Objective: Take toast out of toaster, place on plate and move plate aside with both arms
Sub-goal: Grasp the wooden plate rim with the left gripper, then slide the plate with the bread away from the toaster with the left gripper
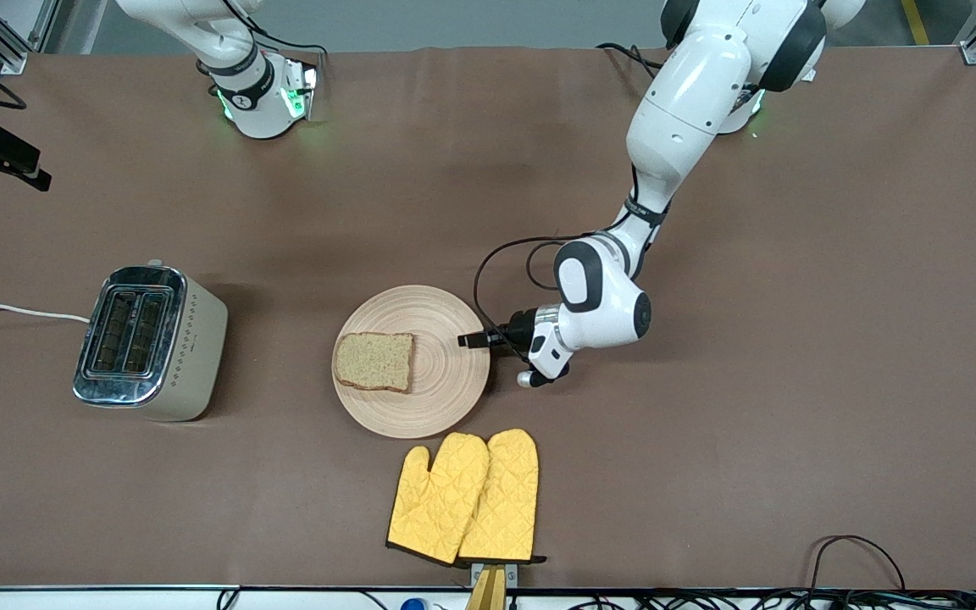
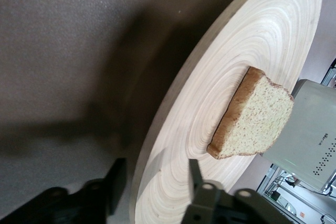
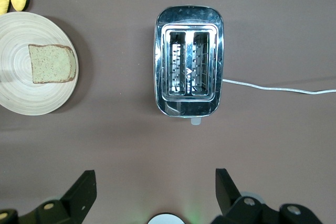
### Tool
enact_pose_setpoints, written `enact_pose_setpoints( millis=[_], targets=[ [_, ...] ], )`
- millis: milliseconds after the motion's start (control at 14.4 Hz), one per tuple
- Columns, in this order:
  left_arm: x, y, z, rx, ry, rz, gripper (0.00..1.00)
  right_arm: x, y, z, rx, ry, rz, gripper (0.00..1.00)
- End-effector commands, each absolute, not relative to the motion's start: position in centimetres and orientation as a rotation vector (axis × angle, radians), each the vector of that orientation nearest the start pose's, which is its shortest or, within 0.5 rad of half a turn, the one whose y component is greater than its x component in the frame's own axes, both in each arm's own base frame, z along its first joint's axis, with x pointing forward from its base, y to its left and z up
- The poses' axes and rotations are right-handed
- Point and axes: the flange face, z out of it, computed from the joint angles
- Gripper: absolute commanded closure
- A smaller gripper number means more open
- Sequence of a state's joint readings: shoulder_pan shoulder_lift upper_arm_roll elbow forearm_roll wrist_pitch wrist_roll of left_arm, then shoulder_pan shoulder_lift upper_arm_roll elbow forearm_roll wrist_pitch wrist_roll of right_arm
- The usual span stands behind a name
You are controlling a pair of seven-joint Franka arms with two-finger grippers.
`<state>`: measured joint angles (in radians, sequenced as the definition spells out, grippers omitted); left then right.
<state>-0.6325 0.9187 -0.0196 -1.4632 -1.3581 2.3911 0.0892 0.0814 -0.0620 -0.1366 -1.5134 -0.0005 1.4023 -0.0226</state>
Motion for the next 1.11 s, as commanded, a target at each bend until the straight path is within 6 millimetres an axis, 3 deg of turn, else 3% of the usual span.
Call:
enact_pose_setpoints(
  millis=[0, 209, 488, 697, 905, 1045],
  targets=[
    [57.3, -44.4, 13.6, 2.222, 0.355, -0.269, 0.8, 51.1, -3.2, 67.1, -3.136, 0.054, 0.063, 0.0],
    [57.2, -44.5, 13.7, 2.222, 0.355, -0.265, 0.98, 51.1, -3.2, 67.1, -3.136, 0.054, 0.063, 0.0],
    [57.7, -44.4, 14.6, 2.217, 0.292, -0.22, 0.99, 51.1, -3.1, 67.0, -3.135, 0.051, 0.066, 0.0],
    [58.9, -43.7, 17.2, 2.201, 0.211, -0.141, 0.99, 51.1, -2.5, 67.1, -3.137, 0.037, 0.063, 0.0],
    [59.7, -43.5, 22.2, 2.16, 0.162, -0.086, 0.99, 51.1, -2.6, 67.1, -3.137, 0.039, 0.061, 0.0],
    [60.6, -41.0, 23.7, 2.151, 0.146, -0.074, 0.99, 51.1, -2.9, 67.1, -3.138, 0.046, 0.063, 0.0]
  ],
)
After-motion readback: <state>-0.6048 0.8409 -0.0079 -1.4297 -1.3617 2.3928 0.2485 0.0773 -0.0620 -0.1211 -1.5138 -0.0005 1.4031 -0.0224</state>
